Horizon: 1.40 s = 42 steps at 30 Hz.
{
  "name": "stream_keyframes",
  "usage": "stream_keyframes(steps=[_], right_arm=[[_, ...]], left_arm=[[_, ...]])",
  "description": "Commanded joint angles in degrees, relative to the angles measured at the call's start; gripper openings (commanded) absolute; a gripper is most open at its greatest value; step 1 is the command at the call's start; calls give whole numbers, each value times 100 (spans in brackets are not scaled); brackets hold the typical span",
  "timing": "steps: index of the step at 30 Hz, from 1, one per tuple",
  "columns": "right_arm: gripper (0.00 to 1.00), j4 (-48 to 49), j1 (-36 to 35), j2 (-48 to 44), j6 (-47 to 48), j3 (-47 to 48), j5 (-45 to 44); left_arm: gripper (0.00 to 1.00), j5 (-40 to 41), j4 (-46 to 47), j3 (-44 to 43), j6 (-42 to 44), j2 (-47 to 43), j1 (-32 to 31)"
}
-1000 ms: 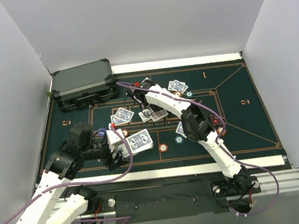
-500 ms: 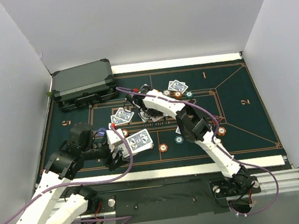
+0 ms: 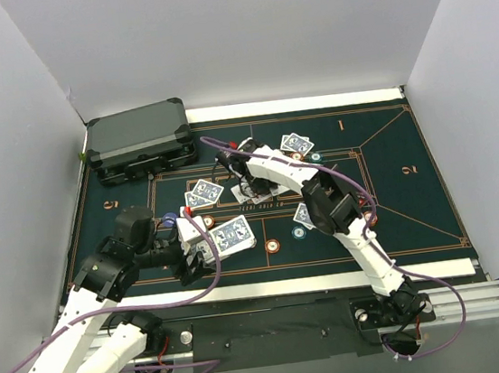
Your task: Distribute texas hold em gaming equipment
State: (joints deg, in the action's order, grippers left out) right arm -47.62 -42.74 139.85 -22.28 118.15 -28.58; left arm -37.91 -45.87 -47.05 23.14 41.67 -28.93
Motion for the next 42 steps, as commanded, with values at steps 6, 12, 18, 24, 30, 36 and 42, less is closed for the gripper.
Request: stream_keyframes(steps=[6,12,18,24,30,36,42], right_arm=[[38,841,205,-845,-312,-889,1863],[41,921,319,-1047,-329,-1012,2277],[44,965,451,-1671,-382,-1285,2225],[48,895,635,-2523,-470,-1470,2006],[55,1201,688,-3848,-777,-2488,2206],[79,1878,706,-5536,-1339,-3693,3409],[94,2685,469,-6723,-2138,-4606,4587]], left_arm=[[0,3,245,20,16,-115,1],[0,21,192,20,33,-177,1],[0,-6,183,55,24,-212,1],[0,-23,219,55,-28,-221,1],[0,-6,175,46,-46,-256,1],[0,-32,201,55,-28,-238,1],[0,-32,201,38,-11,-194,1]])
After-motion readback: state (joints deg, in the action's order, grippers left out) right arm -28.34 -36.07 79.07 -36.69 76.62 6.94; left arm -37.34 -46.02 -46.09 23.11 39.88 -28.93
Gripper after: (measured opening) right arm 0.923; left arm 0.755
